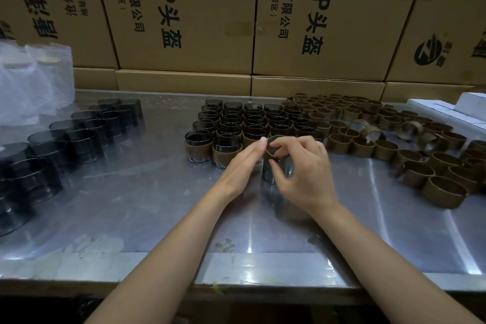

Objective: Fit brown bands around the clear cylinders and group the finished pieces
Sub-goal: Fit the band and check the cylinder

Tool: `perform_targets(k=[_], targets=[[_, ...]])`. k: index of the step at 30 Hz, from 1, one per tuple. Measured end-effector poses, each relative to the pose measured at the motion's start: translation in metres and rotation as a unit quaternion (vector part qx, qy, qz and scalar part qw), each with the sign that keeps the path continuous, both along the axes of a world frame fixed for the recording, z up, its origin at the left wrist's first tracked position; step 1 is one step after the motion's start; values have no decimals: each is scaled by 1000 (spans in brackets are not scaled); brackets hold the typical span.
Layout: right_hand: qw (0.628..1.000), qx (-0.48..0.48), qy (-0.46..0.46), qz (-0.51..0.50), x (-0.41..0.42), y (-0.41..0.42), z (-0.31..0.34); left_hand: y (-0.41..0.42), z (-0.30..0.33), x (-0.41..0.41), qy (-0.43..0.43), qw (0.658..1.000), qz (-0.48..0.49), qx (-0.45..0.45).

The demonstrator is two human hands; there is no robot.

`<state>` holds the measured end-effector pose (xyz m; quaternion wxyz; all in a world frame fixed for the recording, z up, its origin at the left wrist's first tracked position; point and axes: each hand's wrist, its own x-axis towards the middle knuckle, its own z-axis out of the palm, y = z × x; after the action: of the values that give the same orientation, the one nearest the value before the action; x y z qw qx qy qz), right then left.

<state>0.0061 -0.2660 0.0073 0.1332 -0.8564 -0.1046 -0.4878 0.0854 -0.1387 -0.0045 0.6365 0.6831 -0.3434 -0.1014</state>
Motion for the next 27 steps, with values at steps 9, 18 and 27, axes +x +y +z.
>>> perform_targets(k=[9,18,27], targets=[[993,79,81,19,5,0,-4,-1,-2,5,-26,999,23,15],[951,207,223,54,15,-4,-17,-6,-7,7,-33,998,51,28],[879,363,274,143,23,-12,-18,-5,-4,2,-55,997,0,60]])
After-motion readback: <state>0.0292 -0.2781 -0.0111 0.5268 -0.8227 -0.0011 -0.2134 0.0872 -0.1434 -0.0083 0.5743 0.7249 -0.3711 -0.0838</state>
